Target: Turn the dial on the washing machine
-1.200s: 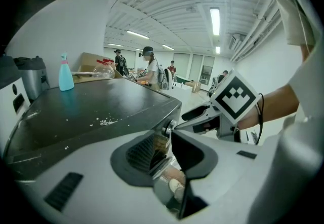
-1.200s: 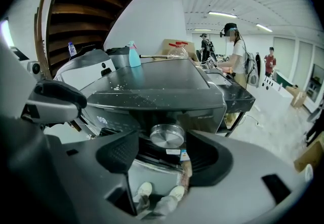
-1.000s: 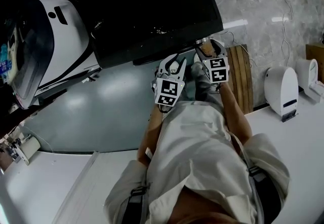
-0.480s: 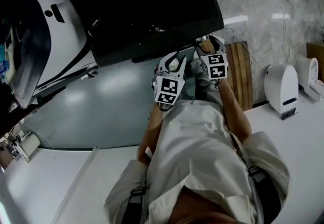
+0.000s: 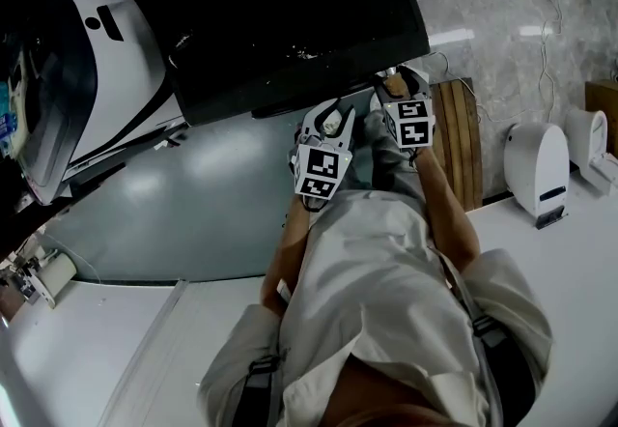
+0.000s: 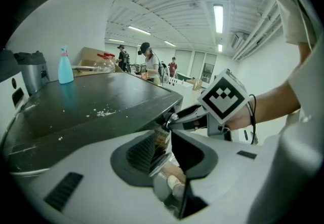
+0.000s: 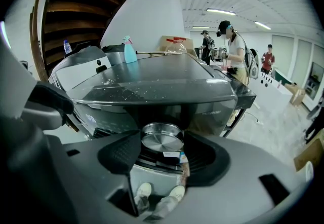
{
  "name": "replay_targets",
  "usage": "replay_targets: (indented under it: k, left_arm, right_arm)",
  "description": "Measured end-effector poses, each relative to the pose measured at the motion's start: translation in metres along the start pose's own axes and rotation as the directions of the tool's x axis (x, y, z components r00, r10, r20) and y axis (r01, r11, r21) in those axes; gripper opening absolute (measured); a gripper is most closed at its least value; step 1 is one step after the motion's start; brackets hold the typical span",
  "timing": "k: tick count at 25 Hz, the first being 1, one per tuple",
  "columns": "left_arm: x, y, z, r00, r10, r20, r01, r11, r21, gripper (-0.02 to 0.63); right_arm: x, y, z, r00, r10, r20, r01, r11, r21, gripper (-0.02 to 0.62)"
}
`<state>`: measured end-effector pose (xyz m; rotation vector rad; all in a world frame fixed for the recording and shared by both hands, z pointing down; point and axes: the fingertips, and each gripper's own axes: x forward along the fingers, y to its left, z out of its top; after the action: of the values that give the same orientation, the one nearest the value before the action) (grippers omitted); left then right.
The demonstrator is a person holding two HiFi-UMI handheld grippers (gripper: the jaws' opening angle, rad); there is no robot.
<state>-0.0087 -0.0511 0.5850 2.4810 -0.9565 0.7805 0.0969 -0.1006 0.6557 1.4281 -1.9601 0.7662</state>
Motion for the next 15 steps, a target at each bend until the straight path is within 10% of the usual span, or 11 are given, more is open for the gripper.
replay_targets:
  k: [15]
  left_arm:
    - [-0.0032, -0.0039, -0.0014, 1.0, -0.002, 0.003, 0.002, 1.0, 0.003, 0.107]
  right_arm:
    - [0.0016, -0.0035, -0.0024, 0.996, 0.087, 0.029, -0.09, 0.987, 0.135, 0.261]
